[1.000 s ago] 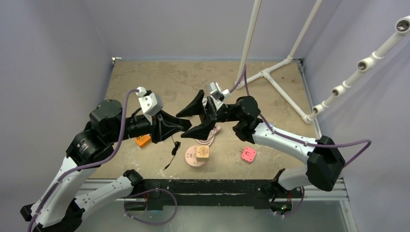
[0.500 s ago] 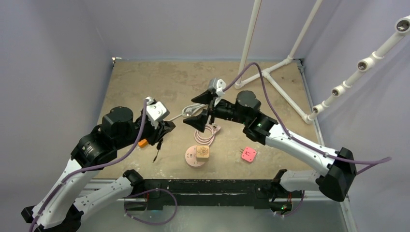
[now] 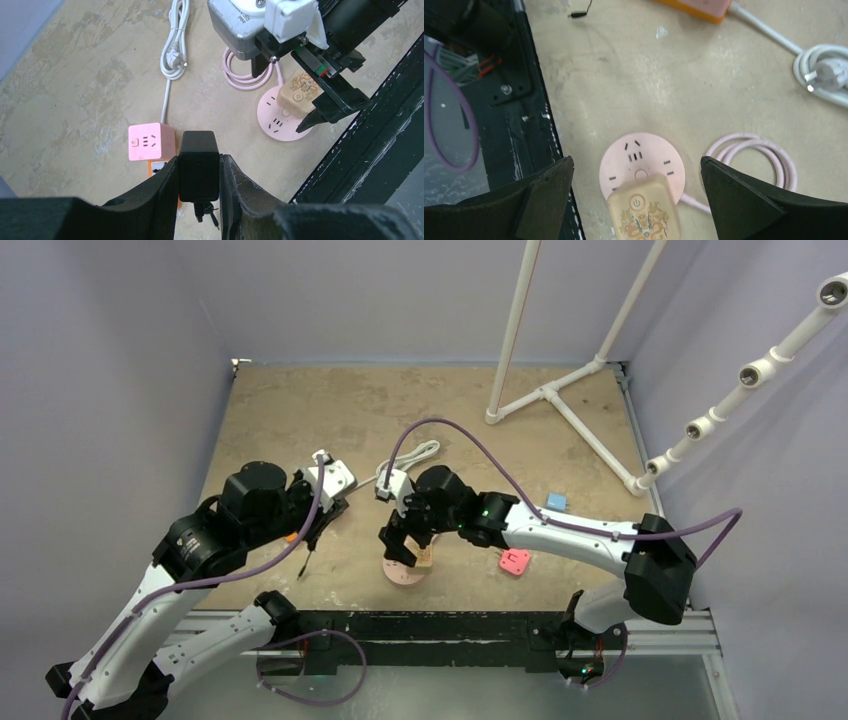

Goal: Insert the plug
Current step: Move the socket to the center of the board.

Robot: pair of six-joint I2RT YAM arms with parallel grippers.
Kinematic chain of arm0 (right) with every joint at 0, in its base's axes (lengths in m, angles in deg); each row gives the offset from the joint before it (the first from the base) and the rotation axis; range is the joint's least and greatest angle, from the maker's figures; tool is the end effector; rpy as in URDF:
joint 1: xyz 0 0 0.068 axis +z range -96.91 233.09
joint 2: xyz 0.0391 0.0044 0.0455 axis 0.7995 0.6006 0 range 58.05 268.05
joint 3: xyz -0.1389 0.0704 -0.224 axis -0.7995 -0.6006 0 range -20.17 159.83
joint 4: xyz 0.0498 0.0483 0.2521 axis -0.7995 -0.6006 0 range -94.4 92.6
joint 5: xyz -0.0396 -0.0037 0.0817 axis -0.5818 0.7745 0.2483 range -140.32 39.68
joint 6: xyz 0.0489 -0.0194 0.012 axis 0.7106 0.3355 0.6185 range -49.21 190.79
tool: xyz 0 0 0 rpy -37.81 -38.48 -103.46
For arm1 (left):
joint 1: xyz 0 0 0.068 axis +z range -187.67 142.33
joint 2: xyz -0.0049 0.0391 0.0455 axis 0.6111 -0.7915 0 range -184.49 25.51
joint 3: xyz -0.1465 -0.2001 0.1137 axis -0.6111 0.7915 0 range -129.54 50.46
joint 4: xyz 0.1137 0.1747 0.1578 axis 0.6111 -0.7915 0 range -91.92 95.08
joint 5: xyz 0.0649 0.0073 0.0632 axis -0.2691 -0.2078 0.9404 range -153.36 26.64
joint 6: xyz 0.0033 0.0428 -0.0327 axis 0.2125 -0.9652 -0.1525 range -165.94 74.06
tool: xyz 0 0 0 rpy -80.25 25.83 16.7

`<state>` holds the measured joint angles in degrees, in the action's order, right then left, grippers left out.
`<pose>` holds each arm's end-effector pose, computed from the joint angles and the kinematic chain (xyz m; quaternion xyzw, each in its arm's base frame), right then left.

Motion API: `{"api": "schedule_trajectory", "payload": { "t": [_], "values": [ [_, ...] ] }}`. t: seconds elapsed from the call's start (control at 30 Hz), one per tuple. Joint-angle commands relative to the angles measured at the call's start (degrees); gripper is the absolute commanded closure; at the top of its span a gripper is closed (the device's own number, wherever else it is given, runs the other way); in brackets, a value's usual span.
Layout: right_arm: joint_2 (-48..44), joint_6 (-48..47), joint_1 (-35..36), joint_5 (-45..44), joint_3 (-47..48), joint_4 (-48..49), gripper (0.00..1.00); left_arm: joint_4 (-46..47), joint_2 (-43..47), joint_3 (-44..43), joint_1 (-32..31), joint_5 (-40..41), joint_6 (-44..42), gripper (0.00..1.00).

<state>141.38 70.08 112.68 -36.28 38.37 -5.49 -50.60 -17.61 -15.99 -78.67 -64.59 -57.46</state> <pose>0.1585 0.2874 0.2685 -0.4884 0.7244 0.3268 0.3604 0.0909 -0.0800 0.3874 0.3923 0.7833 -0.1317 0.4639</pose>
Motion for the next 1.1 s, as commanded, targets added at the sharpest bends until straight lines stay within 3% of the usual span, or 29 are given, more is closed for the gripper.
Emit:
{"api": "schedule_trajectory", "payload": {
  "t": [0.0, 0.33, 0.5, 1.07],
  "values": [
    [-1.39, -0.66, 1.23, -5.79, 1.24, -5.86, 0.01, -0.24, 0.84, -1.30, 0.01, 1.06, -2.18, 1.00],
    [3.51, -3.16, 2.51, -10.92, 6.61, -13.51, 0.01, -1.03, 0.65, -3.95, 0.03, 0.05, -4.05, 1.00],
    [8.45, -10.99, 2.72, -16.27, 12.92, -25.94, 0.01, -1.51, 0.83, -4.08, 0.03, -0.14, -4.32, 1.00],
    [1.30, -12.26, 4.73, -7.14, 11.62, -30.93, 0.02, -0.14, -0.44, -4.89, 0.01, -0.40, -5.93, 1.00]
  ]
}}
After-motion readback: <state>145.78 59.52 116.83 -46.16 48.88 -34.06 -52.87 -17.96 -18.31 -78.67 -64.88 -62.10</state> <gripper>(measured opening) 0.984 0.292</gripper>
